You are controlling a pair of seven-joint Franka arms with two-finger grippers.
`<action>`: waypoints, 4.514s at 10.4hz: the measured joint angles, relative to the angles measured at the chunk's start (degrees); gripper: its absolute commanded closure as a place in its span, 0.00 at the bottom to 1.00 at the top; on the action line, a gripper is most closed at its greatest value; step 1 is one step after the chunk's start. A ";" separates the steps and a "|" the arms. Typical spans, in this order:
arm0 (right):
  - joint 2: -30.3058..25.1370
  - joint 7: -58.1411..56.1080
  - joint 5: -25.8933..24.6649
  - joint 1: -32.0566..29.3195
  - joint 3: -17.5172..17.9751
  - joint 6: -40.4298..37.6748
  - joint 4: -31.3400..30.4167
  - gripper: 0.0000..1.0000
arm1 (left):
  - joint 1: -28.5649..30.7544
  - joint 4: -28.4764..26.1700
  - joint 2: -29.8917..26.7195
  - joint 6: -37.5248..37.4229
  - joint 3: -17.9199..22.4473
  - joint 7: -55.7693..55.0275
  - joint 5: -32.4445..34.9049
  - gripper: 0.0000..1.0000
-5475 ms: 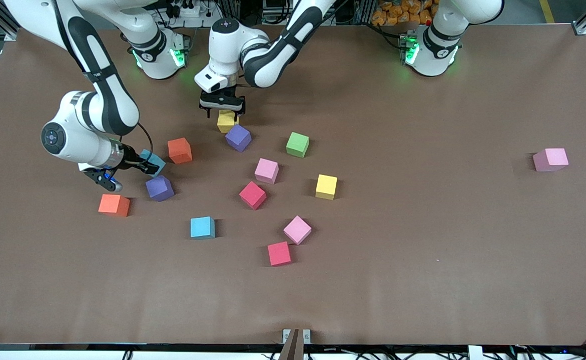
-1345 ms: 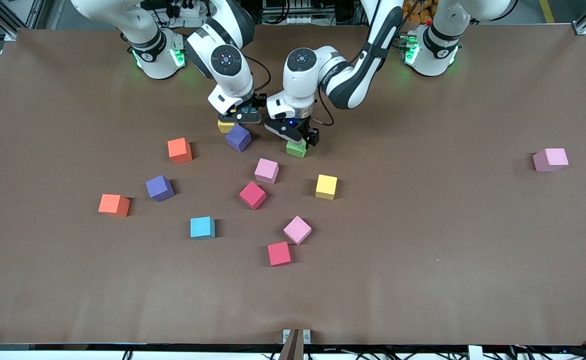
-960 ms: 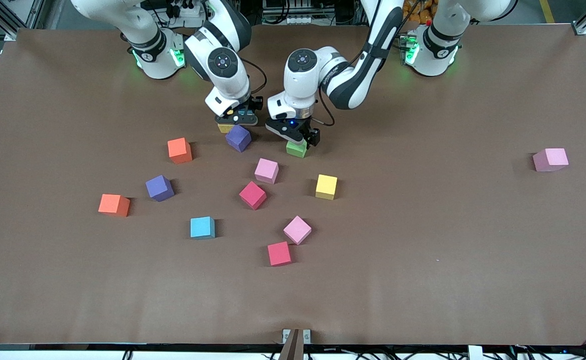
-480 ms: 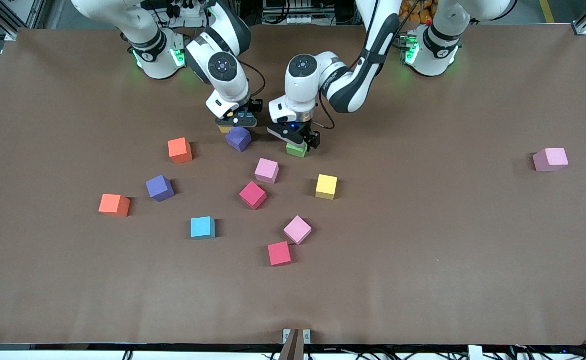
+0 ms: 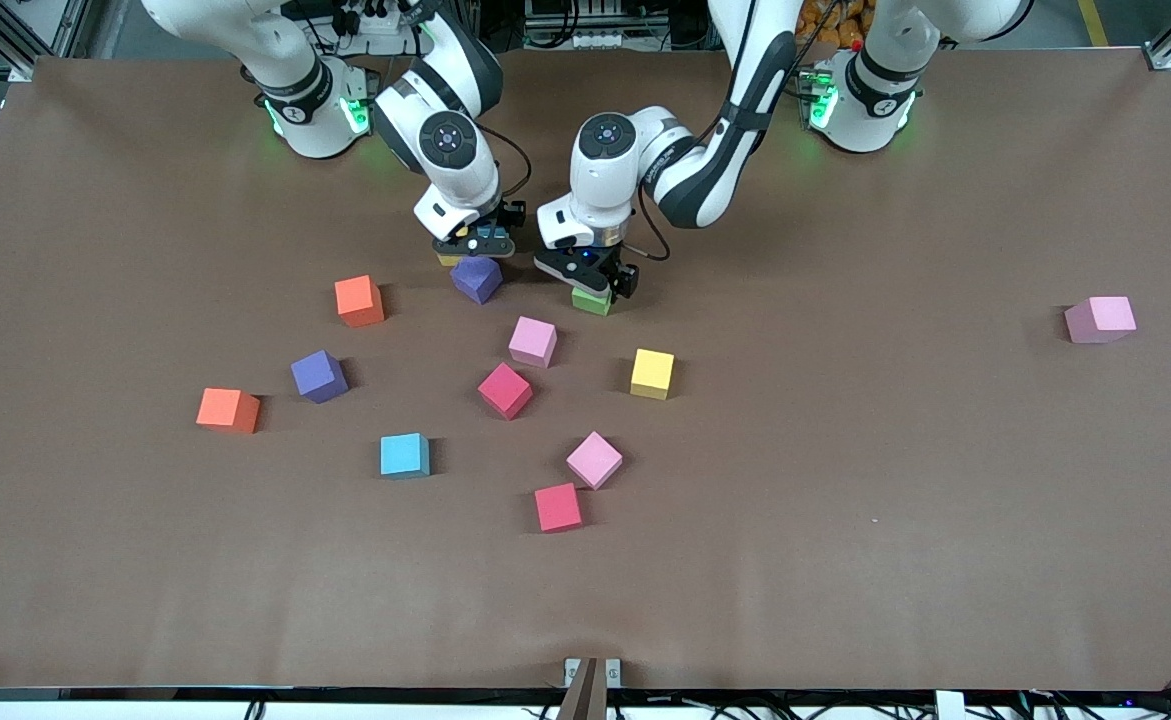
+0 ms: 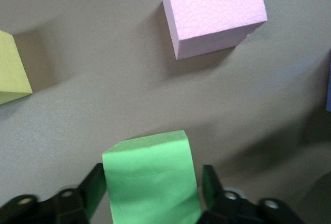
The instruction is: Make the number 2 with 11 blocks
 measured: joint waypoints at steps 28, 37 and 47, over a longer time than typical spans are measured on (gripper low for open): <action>-0.22 56.66 7.22 -0.78 0.34 5.86 1.18 1.00 | 2.42 7.50 -4.68 -3.95 -3.31 13.18 -0.02 0.76; -2.24 64.02 7.24 -1.80 -0.20 9.47 -2.91 1.00 | 2.48 8.21 -4.69 -3.95 -3.31 13.31 -0.02 0.74; -2.70 66.60 9.17 -3.23 -0.22 15.82 -5.73 1.00 | 2.54 8.58 -4.68 -3.96 -3.31 13.31 -0.02 0.71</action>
